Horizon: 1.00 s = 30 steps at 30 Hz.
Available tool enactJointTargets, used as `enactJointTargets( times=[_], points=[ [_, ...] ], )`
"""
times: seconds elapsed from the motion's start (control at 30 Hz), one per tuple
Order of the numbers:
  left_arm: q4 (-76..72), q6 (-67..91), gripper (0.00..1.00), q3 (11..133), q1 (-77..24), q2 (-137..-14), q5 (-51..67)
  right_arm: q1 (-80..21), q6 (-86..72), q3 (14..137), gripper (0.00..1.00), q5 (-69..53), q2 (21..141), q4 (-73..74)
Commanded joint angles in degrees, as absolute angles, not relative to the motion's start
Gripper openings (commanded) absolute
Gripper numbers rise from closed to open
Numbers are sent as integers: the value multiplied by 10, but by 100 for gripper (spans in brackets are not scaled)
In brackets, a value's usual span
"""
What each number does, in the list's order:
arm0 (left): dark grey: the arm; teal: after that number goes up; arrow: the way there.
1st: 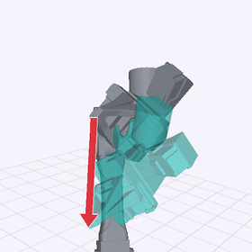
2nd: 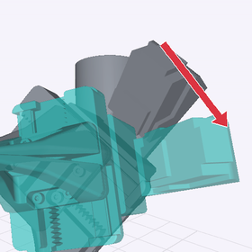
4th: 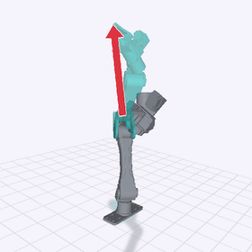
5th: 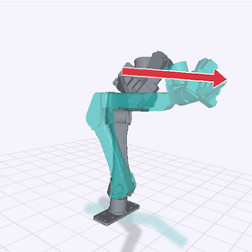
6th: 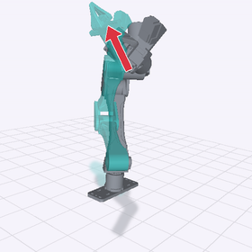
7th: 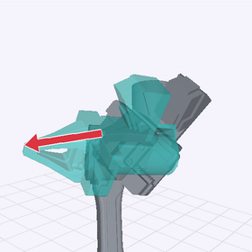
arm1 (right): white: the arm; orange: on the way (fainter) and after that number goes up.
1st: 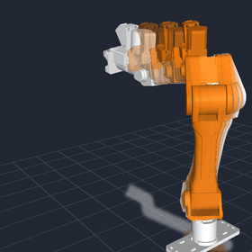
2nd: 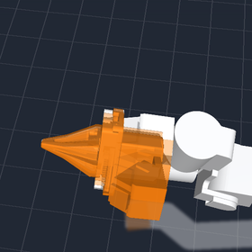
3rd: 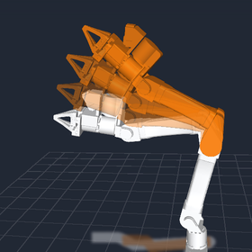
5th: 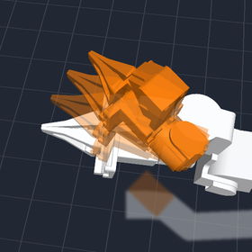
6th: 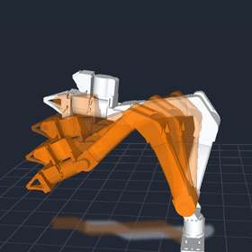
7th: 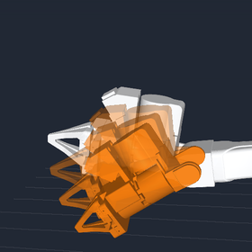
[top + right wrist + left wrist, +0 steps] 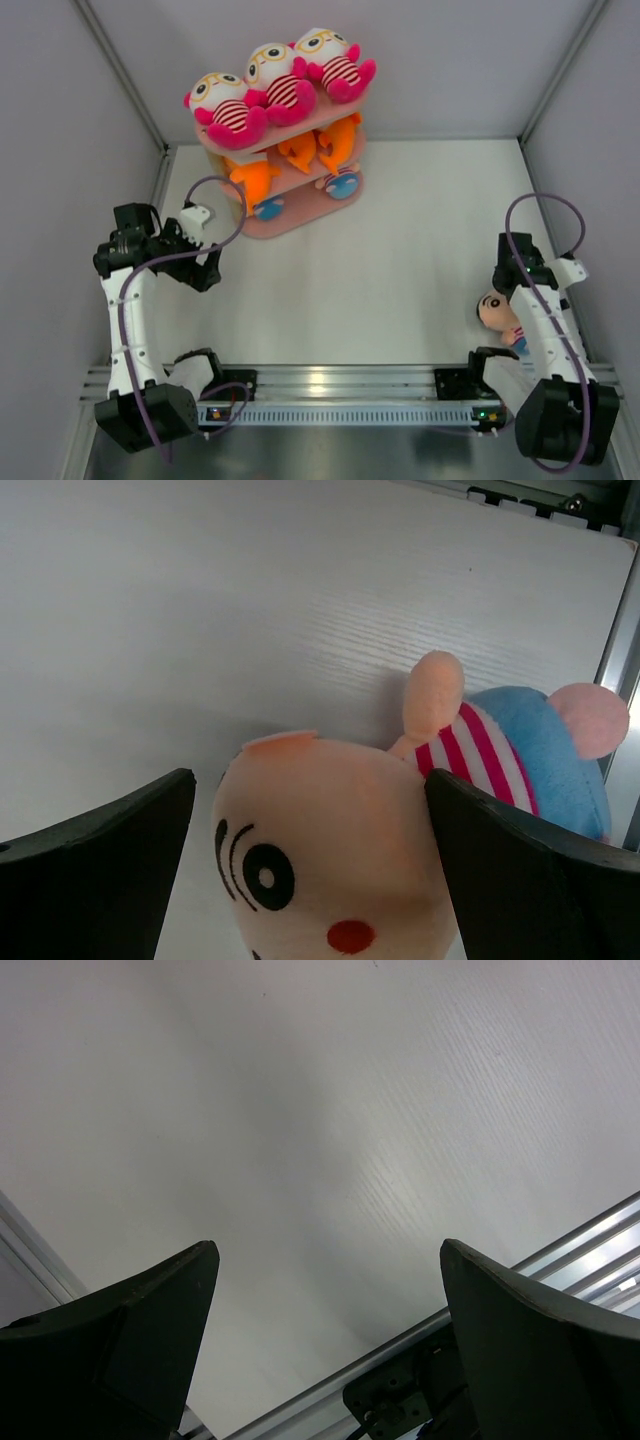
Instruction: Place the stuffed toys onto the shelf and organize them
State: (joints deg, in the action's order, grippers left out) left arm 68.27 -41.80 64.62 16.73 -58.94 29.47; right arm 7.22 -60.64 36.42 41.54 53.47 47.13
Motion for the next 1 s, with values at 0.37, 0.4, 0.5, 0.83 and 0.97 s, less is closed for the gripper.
enactJointTargets(
  times=[0.37, 0.4, 0.5, 0.83, 0.97],
  points=[
    [707, -415, 92, 669, 163, -575, 353, 91, -533, 270, 0, 93, 510, 267],
    [708, -410, 91, 670, 163, -575, 368, 85, -554, 266, 0, 81, 498, 262],
    [707, -405, 88, 675, 160, -576, 425, 21, -614, 286, 0, 90, 450, 270],
    [706, -367, 98, 728, 5, -577, 436, -471, -803, 508, 0, 338, 554, 275],
    [704, -346, 98, 765, -72, -604, 431, -555, -790, 626, 0, 349, 687, 220]
  ],
)
